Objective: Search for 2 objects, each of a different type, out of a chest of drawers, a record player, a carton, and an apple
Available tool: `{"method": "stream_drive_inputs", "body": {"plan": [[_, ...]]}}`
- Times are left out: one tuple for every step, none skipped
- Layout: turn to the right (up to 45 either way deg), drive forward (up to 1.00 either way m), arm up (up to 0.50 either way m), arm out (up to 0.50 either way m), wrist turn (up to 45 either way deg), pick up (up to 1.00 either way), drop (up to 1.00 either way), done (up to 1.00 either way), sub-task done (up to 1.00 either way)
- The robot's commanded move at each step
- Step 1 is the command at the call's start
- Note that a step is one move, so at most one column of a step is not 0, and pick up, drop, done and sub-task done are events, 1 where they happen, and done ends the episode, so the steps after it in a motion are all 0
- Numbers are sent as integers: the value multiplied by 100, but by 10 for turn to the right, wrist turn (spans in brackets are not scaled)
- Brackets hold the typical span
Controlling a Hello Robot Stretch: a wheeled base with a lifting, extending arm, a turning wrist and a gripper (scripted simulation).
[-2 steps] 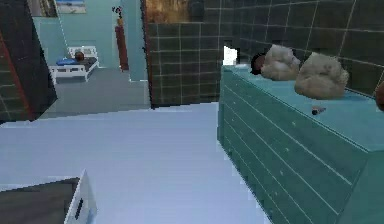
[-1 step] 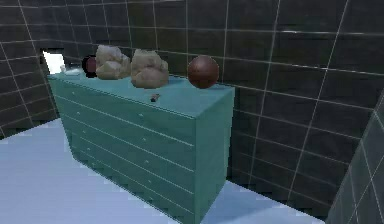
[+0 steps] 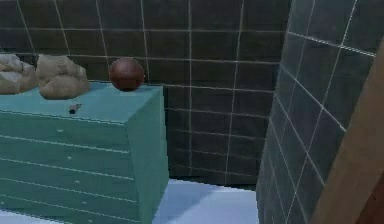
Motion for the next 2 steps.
{"method": "stream_drive_inputs", "body": {"plan": [[0,45,0,0,0,0,0,0,0],[-450,0,0,0,0,0,0,0,0]]}}
